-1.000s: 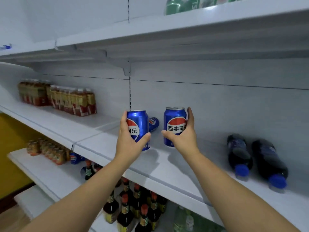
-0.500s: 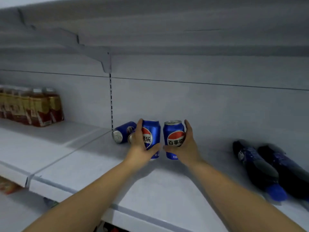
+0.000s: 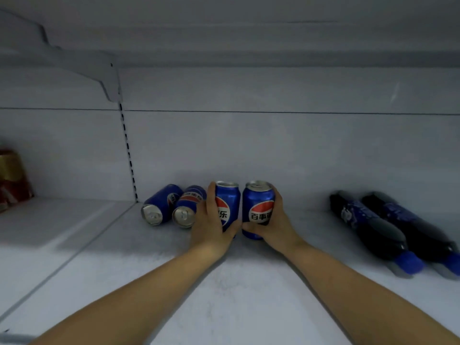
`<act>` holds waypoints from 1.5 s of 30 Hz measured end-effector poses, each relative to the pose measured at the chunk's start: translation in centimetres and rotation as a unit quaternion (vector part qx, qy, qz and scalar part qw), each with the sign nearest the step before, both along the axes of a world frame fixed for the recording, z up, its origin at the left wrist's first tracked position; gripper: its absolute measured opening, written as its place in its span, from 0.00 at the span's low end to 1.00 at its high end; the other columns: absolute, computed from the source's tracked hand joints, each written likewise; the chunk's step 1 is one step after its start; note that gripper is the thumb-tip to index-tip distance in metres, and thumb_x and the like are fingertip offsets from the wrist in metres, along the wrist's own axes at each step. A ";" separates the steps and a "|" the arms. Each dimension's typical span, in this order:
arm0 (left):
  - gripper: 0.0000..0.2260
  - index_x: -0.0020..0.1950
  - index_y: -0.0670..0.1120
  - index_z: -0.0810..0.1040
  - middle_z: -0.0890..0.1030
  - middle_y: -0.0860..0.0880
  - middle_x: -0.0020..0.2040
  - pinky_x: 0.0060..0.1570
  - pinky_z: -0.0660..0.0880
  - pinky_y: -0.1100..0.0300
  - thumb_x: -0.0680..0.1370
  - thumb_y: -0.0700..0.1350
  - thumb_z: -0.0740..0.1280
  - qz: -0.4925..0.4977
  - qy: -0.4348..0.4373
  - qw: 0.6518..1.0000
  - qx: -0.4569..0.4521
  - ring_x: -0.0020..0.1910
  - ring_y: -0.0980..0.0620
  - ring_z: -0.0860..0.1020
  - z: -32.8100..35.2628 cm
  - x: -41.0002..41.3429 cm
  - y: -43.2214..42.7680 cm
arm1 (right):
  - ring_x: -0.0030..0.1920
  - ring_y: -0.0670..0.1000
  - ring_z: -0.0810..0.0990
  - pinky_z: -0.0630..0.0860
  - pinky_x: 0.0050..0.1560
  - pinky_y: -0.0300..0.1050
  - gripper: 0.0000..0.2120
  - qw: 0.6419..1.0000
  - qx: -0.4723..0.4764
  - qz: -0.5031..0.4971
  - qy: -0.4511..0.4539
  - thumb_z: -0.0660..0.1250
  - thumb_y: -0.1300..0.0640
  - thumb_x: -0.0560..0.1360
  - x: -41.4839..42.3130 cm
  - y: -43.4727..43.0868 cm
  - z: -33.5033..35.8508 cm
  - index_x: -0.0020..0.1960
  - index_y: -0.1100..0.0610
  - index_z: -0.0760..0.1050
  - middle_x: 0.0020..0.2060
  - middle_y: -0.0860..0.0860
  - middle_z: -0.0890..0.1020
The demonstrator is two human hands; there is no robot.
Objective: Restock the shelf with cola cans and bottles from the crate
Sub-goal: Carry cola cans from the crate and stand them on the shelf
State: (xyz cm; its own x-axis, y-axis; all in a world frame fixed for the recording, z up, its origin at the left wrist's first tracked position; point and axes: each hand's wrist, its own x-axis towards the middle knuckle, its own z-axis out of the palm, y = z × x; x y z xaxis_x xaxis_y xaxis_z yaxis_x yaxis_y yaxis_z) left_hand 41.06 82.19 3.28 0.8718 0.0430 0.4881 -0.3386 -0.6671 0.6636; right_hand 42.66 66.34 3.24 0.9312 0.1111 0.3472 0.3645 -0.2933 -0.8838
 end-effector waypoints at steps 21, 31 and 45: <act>0.46 0.71 0.55 0.27 0.62 0.40 0.70 0.61 0.69 0.57 0.77 0.43 0.67 -0.011 0.054 0.998 0.033 0.63 0.45 0.72 0.1 2.8 0.5 | 0.69 0.48 0.68 0.65 0.67 0.42 0.53 0.995 -0.072 -0.060 -0.015 0.78 0.62 0.63 1.8 1.3 0.0 0.77 0.53 0.46 0.70 0.49 0.67; 0.45 0.67 0.56 0.25 0.65 0.39 0.66 0.59 0.71 0.56 0.78 0.39 0.64 0.065 0.073 0.995 0.019 0.58 0.46 0.76 -0.3 7.5 -0.8 | 0.66 0.51 0.71 0.68 0.61 0.40 0.54 0.994 -0.066 -0.085 -0.004 0.77 0.63 0.63 7.4 1.9 -0.2 0.77 0.51 0.45 0.68 0.51 0.70; 0.45 0.63 0.59 0.22 0.62 0.39 0.69 0.58 0.73 0.54 0.78 0.40 0.63 0.079 0.060 0.995 0.018 0.59 0.45 0.75 -0.6 8.2 -1.1 | 0.65 0.49 0.71 0.69 0.62 0.42 0.53 0.992 -0.077 -0.099 -0.001 0.77 0.60 0.63 7.8 2.1 -0.5 0.76 0.50 0.46 0.68 0.51 0.70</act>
